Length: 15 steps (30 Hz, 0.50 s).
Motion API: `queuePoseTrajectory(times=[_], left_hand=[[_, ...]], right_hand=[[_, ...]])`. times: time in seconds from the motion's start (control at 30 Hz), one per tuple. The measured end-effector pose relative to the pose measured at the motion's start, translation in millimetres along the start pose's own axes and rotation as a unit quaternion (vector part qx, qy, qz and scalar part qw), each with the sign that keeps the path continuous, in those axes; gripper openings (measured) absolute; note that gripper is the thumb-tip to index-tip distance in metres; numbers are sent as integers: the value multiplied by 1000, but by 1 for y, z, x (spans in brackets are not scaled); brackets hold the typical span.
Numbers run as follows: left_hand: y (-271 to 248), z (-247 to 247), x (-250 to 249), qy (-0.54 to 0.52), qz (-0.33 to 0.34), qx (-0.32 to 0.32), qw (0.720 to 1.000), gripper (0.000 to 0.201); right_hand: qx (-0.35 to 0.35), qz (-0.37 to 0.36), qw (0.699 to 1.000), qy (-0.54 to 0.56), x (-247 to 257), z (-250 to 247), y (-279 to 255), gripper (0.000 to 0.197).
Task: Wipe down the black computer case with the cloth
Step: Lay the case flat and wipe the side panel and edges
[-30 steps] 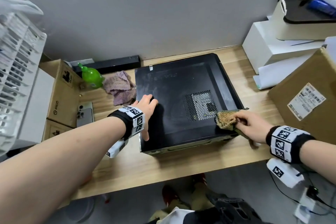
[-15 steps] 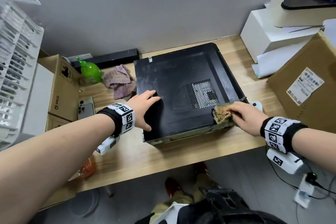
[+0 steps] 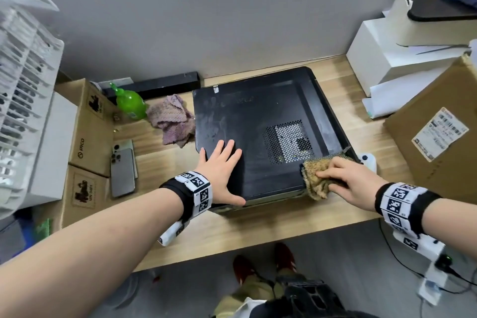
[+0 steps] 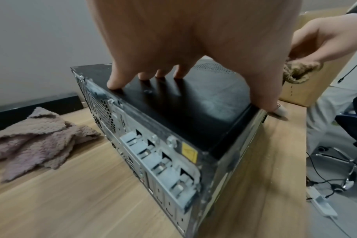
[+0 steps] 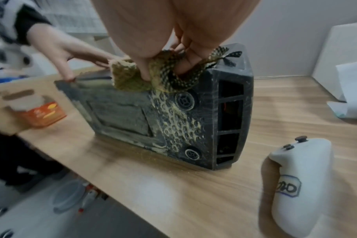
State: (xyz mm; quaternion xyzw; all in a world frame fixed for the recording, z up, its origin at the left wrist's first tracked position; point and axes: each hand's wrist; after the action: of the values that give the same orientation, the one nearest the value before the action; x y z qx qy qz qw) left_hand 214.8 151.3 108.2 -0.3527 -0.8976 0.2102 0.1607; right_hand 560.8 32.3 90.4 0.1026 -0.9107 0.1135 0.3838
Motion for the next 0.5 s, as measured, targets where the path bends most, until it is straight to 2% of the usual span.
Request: queuePoseTrajectory(times=[0.2,0.3,0.5], left_hand=[[14,-7,4,15,-7,-22,1000,136],[32,-19,17,9,-23,-14,1000,134],[54,-32,34,14,-34,6,999,134]], right_hand=[[-16,-11,1000,-7,-5,-6,14,30],[-42,-6,999,-10,-8,-16,40,30],[-39,22,999,-8,-9,-29,71,27]])
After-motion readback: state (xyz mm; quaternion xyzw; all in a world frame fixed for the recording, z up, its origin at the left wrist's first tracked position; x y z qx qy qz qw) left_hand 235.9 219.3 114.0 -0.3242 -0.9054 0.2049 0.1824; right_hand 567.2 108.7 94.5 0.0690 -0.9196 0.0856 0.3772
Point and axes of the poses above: each hand's wrist, its own y-axis towards the middle knuckle, its own z-axis out of the palm, x = y × z, and after that the axes turned 15 degrees about y, right-handed
